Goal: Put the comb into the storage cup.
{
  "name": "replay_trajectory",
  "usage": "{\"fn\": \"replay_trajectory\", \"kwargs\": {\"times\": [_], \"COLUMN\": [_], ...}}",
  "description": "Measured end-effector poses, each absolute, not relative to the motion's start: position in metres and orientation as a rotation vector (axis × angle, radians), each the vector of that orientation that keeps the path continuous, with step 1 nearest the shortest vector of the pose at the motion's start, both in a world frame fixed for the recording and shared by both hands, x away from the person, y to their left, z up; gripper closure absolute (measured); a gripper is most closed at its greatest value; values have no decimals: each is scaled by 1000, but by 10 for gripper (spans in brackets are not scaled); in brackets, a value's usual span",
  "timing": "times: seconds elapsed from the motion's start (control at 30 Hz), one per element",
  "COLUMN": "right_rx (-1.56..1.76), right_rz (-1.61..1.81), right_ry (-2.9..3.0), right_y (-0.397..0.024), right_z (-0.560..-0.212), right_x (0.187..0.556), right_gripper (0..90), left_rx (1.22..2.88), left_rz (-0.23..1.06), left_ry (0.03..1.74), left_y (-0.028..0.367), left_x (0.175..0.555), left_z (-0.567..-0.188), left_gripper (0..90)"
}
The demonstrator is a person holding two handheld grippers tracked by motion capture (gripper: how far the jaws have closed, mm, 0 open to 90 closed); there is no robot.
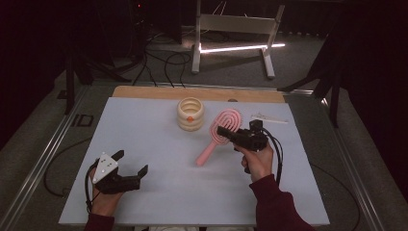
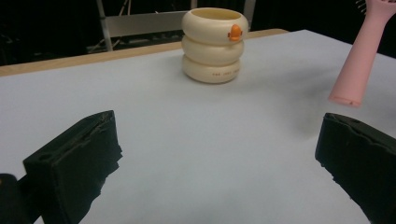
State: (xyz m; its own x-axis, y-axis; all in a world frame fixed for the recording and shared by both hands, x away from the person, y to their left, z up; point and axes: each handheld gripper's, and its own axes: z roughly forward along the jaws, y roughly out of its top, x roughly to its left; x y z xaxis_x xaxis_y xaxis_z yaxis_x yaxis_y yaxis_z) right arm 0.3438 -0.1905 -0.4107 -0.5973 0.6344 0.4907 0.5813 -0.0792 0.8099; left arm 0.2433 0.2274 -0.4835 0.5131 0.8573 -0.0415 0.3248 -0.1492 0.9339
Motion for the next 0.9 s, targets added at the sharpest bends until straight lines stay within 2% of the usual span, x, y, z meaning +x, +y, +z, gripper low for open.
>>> {"fn": "replay_trajectory", "kwargs": {"times": [0.4, 0.9], "right_rx": [1399, 1385], "right_rz": [1810, 1807], "right_ry": [2064, 2056], "right_y": [-193, -189], "right_z": [-409, -398], "right_x": [346, 350], "right_gripper": [636, 636], "left_rx": [1743, 1724], "left_rz": [715, 679], "left_ry": [992, 1000], "left_y": [230, 229], "left_x": [241, 240], "left_z": [-491, -492], "left_gripper": [3, 3]}}
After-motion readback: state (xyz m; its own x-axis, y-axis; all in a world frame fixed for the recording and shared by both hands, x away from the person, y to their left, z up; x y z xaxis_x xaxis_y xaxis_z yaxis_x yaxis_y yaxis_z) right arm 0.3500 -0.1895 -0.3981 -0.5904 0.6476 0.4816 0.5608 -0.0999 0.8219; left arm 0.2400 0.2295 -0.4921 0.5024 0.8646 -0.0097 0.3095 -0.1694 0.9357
